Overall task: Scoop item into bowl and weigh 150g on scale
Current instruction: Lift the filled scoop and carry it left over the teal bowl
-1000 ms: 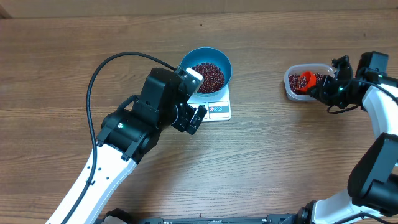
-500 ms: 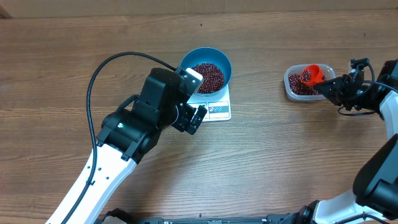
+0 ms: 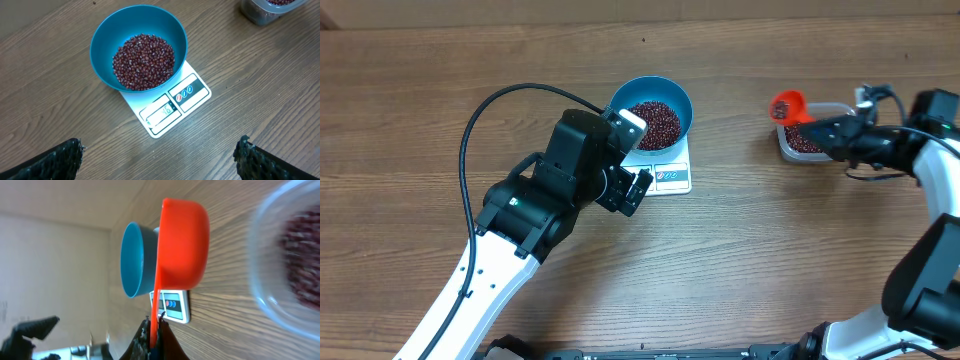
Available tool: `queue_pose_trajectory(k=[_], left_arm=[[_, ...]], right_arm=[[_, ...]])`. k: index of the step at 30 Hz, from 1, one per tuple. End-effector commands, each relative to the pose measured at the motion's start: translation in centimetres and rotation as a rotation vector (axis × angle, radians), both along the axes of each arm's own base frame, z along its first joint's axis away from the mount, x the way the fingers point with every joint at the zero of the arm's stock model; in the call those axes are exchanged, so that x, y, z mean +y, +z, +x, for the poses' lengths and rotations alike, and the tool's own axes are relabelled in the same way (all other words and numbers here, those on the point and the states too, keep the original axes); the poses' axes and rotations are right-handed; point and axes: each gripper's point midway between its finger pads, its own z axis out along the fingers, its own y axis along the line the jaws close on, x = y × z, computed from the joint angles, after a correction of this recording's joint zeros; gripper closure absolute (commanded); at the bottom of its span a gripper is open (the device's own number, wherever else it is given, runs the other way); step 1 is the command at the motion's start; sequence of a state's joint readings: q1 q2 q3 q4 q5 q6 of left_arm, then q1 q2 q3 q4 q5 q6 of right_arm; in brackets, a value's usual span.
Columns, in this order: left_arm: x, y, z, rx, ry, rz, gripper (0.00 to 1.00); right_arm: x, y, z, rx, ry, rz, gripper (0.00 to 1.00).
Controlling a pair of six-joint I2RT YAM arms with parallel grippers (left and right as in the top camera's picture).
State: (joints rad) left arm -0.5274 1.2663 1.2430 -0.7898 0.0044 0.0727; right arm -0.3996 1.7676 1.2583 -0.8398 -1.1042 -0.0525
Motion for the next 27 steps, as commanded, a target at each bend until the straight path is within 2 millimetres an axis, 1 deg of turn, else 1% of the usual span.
queue_pose_trajectory(k=[1,2,3,4,5,7,8,9,10,14,16,21,27], left_arm=[[0.0,-0.3,0.0,0.016,0.011,-0.010,0.00],[0.0,-0.3,0.0,0.016,0.011,-0.010,0.00],[0.0,-0.3,0.0,0.016,0.011,-0.010,0.00],[0.0,-0.3,0.0,0.016,0.011,-0.010,0.00],[0.0,-0.3,0.0,0.016,0.011,-0.010,0.01],[0.0,-0.3,0.0,0.016,0.011,-0.010,0.00],[0.0,-0.3,0.0,0.016,0.011,-0.010,0.00],[0.0,-0.3,0.0,0.016,0.011,-0.010,0.01],[0.0,-0.3,0.0,0.016,0.011,-0.010,0.01],[0.0,-0.3,0.0,0.016,0.011,-0.010,0.00],[0.0,-0.3,0.0,0.016,0.011,-0.010,0.01],[0.0,-0.3,0.0,0.016,0.011,-0.010,0.00],[0.0,-0.3,0.0,0.016,0.011,-0.010,0.00]], right_arm=[[4.3,1.0,0.8,-0.088,0.122,0.004,0.96],[4.7,1.1,0.9,-0.100,0.134,0.001,0.96],[5.9,1.3,1.1,-0.129,0.166,-0.008,0.96],[6.4,1.3,1.2,-0.142,0.181,-0.011,0.96],[7.7,1.5,1.3,-0.171,0.213,-0.017,0.96],[9.3,1.9,1.7,-0.194,0.242,-0.014,0.96],[10.4,2.3,2.0,-0.220,0.262,-0.014,0.96],[11.0,2.4,2.2,-0.237,0.271,-0.018,0.96],[12.0,2.7,2.4,-0.277,0.295,-0.026,0.96],[14.5,2.9,3.3,-0.369,0.332,-0.098,0.96],[15.6,2.9,4.0,-0.425,0.332,-0.151,0.96],[16.8,2.8,5.5,-0.523,0.318,-0.270,0.96],[18.6,2.5,5.0,-0.737,0.452,-0.396,0.96]])
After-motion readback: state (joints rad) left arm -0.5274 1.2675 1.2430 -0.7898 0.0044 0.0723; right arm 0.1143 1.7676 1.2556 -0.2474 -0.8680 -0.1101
